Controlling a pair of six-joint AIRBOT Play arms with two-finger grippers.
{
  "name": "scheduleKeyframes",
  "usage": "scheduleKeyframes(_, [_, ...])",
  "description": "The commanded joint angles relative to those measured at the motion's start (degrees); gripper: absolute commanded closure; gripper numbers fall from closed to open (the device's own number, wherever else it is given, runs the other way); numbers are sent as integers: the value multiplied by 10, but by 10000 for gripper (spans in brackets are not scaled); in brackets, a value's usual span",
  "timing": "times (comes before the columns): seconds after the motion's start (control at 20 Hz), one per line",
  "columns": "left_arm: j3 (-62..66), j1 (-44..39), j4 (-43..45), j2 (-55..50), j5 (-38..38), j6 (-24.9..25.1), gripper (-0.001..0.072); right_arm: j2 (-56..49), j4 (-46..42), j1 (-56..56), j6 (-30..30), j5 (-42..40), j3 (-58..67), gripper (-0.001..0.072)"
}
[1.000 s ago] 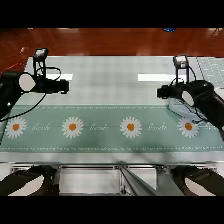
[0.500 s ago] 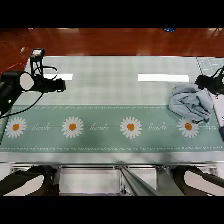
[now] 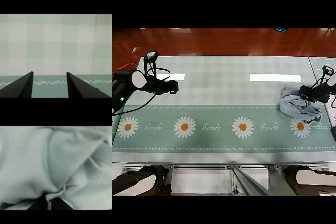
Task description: Fold the shirts.
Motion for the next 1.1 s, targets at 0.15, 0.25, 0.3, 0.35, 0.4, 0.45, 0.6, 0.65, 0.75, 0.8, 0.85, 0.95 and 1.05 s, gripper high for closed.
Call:
scheduleKeyframes(0.15, [91,82,-43,69,-144,61,202,129,84,38,-90,39,197,684])
scheduleKeyframes(0.25, [60,90,-86,125,-133,72,202,189,83,81,-116,36,256,684])
scheduleKeyframes(0.3, [34,88,-111,154,-124,85,202,214,77,108,-121,22,280,684])
scheduleKeyframes(0.35, [9,84,-132,176,-112,91,201,235,75,133,-121,9,308,684])
scheduleKeyframes(0.4, [-16,80,-145,196,-99,92,201,248,79,152,-119,4,335,683])
scheduleKeyframes(0.45, [-36,76,-153,209,-90,91,202,256,83,172,-114,1,365,683])
scheduleKeyframes(0.6, [-63,69,-161,234,-85,91,202,259,77,239,-115,-5,438,684])
scheduleKeyframes(0.65, [-64,69,-161,236,-85,91,201,257,77,260,-115,-2,457,684])
scheduleKeyframes(0.75, [-64,71,-159,237,-69,98,201,256,78,301,-115,2,468,684])
scheduleKeyframes(0.8, [-63,75,-151,237,-47,103,201,253,79,324,-115,19,468,684])
scheduleKeyframes(0.85, [-59,88,-150,237,-33,99,201,248,80,347,-115,49,467,683])
scheduleKeyframes(0.95, [-50,118,-154,237,-26,80,201,223,89,405,-112,133,467,683])
scheduleKeyframes(1.05, [-49,137,-166,237,-35,80,201,187,94,475,-103,195,452,683])
